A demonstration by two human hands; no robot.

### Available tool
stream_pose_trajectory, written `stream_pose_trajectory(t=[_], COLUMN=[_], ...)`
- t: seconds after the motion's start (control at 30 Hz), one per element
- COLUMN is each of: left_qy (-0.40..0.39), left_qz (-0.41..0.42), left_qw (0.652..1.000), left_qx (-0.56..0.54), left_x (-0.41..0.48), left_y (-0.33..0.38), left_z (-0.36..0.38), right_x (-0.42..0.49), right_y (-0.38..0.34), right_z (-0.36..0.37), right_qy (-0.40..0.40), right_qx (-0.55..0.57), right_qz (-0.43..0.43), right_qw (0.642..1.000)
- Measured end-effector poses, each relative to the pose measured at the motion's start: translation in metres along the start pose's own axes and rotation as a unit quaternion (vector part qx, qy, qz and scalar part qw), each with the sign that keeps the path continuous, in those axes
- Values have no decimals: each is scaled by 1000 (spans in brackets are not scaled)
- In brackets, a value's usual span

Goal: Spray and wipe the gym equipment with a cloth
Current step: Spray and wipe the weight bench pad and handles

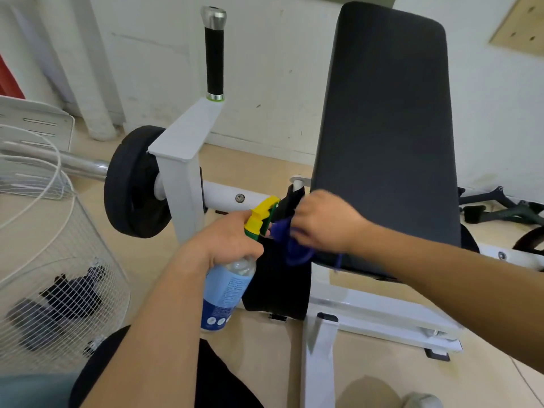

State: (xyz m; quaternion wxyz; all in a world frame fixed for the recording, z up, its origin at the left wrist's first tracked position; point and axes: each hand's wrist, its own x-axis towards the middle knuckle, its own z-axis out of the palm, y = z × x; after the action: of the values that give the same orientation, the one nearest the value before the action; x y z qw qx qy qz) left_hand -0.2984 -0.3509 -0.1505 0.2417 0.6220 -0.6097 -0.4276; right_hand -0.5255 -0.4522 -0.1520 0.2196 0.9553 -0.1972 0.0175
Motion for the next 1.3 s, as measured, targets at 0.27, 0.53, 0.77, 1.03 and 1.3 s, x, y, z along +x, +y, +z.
stream_pose_trajectory(t=[0.27, 0.53, 0.77, 1.03, 1.3], left_qy=[-103, -162, -164, -133, -62], left_qz=[10, 17, 8, 5, 43], left_qw=[992, 982, 985, 991, 997], left_qx=[71, 91, 59, 4, -32], left_x=[-15, -17, -14, -22, -20], left_y=[-15, -19, -20, -24, -24], left_z=[9, 22, 30, 21, 3], right_x=[7, -13, -39, -8, -60], right_y=[3, 55, 61, 2, -63], right_z=[-11, -62, -58, -16, 12], right_qy=[-54, 105, 46, 35, -97], right_qx=[62, 191, 200, 140, -28], right_qz=[78, 303, 305, 236, -115], right_qw=[994, 928, 930, 961, 988])
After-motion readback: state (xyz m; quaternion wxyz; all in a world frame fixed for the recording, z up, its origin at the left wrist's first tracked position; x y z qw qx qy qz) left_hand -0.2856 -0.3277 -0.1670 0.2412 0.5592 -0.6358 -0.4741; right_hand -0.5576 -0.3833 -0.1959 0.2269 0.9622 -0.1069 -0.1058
